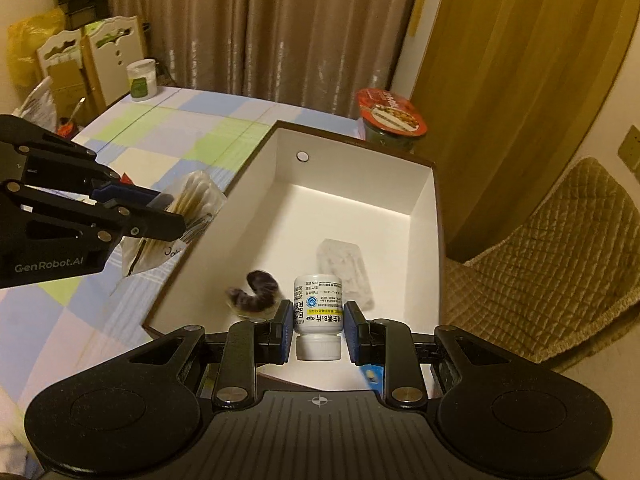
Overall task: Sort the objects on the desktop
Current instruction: 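Carry the swab bag and pill bottle up over the brown box, then open the left tool to drop the swab bag while the right tool releases the pill bottle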
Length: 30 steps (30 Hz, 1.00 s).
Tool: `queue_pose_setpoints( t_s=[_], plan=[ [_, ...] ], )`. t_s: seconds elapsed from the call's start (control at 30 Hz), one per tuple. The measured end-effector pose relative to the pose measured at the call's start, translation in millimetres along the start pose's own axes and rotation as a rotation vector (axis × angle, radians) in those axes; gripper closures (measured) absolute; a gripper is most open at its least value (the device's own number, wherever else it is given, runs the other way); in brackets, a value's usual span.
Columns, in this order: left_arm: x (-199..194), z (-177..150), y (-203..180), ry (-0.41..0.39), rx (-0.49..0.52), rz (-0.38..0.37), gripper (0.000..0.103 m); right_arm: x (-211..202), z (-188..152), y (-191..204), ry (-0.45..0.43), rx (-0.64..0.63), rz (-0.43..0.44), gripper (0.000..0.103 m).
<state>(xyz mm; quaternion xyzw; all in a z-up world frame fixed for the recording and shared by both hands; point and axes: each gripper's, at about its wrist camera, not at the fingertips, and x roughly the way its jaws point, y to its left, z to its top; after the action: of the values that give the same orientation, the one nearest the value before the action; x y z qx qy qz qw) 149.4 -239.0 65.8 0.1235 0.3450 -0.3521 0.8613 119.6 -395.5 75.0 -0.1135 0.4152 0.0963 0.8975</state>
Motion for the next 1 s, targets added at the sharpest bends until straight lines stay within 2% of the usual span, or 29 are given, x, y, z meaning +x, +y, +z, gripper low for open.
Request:
queue_pose_setpoints(
  t_s=[0.13, 0.37, 0.77, 1.0],
  plan=[
    [8.7, 2.9, -16.6, 0.023, -0.037, 0.026, 0.094, 4.4, -5.2, -20.7, 0.002, -0.017, 0.034, 0.078],
    [19.6, 9.3, -27.2, 0.049, -0.045, 0.037, 0.094, 7.4, -7.9, -41.2, -0.001, -0.007, 0.054, 0.078],
    [43.3, 10.1, -23.6, 0.088, -0.095, 0.041, 0.094, 32.5, -5.9, -48.4, 0.046, -0.004, 0.101, 0.078],
    [65.9, 10.2, -28.5, 0.129, -0.071, 0.049, 0.094, 50.8, -3.2, -51.5, 0.078, 0.0, 0.133, 0.078]
  ],
)
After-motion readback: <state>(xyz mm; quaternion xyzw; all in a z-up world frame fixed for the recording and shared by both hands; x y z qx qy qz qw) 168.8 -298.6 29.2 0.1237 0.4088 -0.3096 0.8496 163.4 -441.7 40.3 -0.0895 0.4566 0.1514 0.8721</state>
